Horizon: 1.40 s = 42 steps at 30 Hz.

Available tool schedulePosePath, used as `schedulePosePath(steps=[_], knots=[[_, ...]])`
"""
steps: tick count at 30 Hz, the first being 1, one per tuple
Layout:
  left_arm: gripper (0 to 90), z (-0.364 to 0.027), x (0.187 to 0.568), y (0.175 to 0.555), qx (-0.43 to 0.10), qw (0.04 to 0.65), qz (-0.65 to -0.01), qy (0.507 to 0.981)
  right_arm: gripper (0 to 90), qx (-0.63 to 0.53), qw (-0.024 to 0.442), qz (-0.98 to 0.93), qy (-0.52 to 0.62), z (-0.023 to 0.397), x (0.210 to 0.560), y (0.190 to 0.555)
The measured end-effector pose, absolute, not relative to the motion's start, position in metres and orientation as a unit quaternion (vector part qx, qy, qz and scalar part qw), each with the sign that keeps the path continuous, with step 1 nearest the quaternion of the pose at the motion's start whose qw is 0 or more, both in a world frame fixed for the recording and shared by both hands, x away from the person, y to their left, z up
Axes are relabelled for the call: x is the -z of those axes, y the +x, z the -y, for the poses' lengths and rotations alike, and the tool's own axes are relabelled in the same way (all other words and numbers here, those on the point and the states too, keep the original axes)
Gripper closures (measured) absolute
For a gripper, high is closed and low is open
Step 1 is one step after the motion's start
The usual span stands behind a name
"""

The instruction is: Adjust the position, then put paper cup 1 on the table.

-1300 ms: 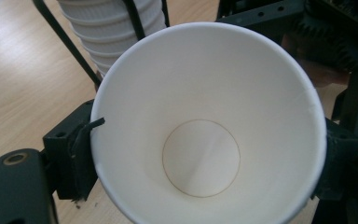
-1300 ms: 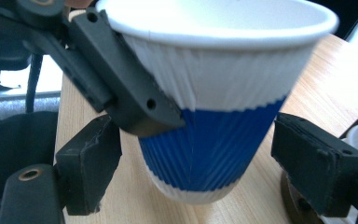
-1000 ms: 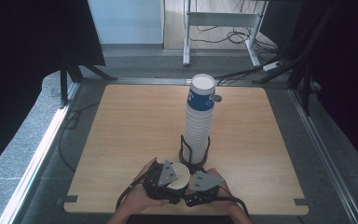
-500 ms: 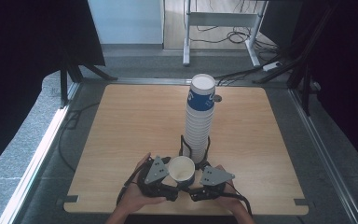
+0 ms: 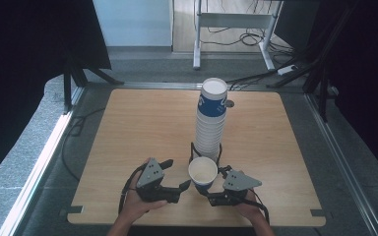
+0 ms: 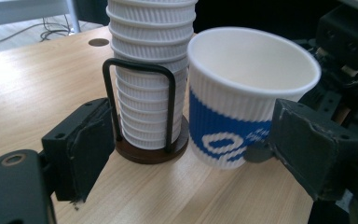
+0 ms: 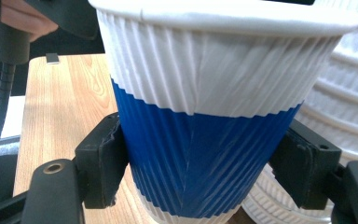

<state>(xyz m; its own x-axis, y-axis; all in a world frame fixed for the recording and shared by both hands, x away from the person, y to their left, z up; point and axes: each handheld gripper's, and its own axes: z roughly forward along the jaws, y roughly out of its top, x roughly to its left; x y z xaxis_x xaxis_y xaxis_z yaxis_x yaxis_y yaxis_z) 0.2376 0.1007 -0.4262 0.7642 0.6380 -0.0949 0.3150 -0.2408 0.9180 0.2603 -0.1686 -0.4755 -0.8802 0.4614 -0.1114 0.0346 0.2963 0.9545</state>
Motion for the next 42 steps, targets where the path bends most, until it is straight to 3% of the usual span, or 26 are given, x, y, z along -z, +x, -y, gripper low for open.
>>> schedulePosePath(steps=[20,42], knots=[[14.9,-0.099,0.434,0.244,-0.150,0.503,-0.325,0.787,25.9,-0.607,0.235,-0.729,0.213,0.230,0.451,0.263],[15.3,-0.093,0.440,0.246,-0.146,0.481,-0.327,0.800,25.9,-0.556,0.268,-0.724,0.306,0.267,0.473,0.294]])
